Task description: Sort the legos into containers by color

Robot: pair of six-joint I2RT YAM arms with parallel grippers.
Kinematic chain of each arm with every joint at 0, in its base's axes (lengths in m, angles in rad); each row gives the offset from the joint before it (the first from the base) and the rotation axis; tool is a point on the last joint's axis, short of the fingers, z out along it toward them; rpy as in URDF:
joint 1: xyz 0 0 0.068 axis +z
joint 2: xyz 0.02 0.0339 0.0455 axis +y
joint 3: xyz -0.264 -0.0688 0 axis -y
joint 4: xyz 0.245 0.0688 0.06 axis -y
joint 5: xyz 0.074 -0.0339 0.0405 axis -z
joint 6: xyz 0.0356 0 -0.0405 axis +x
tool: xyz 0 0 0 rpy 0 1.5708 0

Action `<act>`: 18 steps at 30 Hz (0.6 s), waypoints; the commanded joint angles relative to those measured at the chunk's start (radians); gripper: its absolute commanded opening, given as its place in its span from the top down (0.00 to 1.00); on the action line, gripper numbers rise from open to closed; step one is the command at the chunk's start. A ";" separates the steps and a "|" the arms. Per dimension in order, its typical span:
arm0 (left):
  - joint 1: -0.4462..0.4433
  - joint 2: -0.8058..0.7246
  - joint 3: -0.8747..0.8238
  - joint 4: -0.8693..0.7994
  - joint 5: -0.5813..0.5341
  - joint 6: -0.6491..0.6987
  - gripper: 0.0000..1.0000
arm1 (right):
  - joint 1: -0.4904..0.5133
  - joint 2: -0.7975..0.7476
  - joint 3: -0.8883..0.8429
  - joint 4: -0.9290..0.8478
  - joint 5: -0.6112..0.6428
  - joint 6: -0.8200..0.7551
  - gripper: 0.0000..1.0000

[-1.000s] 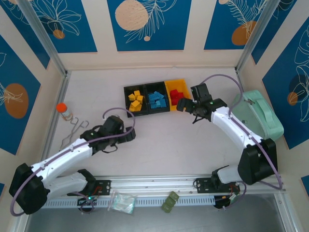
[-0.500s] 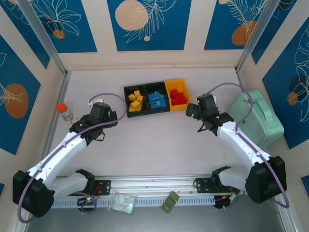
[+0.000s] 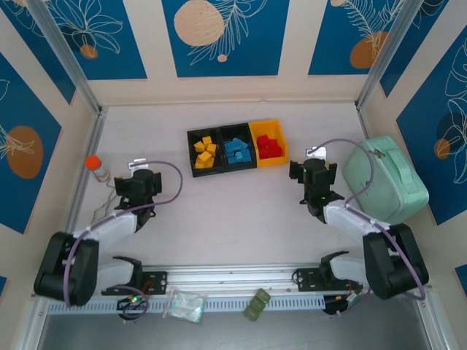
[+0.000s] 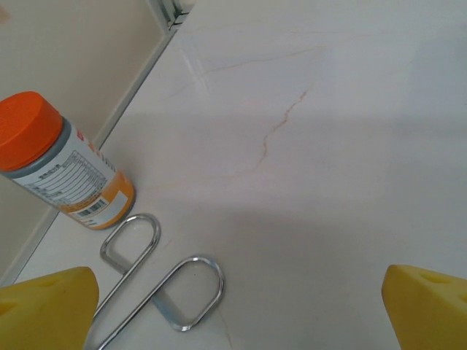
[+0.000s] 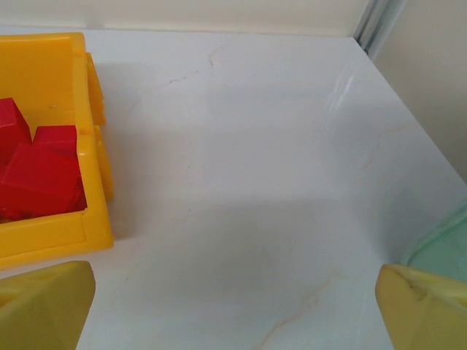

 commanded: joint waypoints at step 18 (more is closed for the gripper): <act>0.092 0.334 -0.037 0.619 0.316 0.133 0.01 | -0.226 0.281 -0.081 0.511 -0.420 -0.004 0.01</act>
